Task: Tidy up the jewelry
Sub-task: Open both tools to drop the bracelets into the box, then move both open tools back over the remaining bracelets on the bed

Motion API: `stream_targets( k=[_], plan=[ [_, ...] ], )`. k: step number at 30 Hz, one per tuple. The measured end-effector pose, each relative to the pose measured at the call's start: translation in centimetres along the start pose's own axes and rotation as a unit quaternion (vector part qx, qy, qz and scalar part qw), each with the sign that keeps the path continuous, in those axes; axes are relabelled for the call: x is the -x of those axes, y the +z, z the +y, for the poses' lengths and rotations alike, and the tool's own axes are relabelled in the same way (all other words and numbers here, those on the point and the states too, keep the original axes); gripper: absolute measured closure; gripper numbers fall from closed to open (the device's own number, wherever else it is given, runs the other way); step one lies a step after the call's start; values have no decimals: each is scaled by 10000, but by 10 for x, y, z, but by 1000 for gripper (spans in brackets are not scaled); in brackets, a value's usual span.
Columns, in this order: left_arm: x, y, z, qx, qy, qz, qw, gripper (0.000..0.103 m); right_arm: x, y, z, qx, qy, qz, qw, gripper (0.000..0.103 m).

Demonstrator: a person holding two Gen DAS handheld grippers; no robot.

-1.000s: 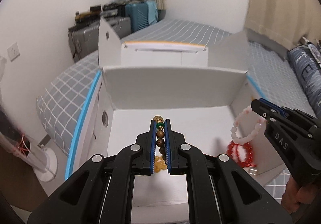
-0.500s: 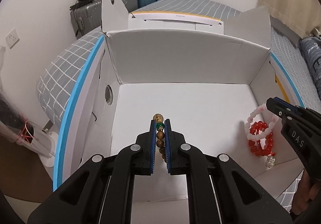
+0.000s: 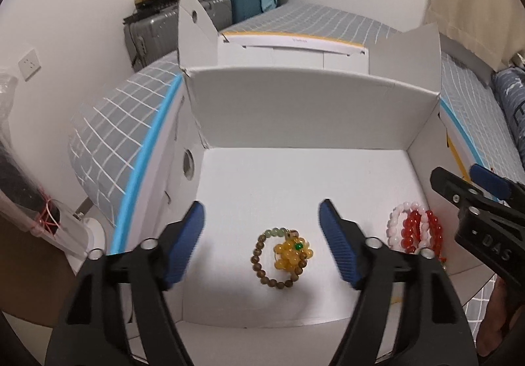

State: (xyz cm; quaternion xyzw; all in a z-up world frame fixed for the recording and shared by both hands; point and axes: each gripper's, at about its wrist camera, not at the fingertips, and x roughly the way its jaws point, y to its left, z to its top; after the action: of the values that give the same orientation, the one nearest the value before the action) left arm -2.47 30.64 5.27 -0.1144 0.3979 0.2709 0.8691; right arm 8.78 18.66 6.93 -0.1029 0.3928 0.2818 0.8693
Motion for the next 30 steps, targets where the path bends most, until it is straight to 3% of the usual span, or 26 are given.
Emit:
stream_targets(
  k=[5,8,21,30],
  plan=[
    [7,2,3,89,42,-140,9999,9,11,2,-4,-24,-33,-133,9999,14],
    [9,4,2,101,57,-181,9998,6,14,2,-7,-40,-79,-168,9998,10],
    [26,9,-26,-48,-234,-280,9993,6,43,-5,-39,-171,-391,-343,9985,8],
    [49,28,-102,-406,-870,-393,9946,6,89,-13,-119,-596,-825,-475,9937,8]
  ],
)
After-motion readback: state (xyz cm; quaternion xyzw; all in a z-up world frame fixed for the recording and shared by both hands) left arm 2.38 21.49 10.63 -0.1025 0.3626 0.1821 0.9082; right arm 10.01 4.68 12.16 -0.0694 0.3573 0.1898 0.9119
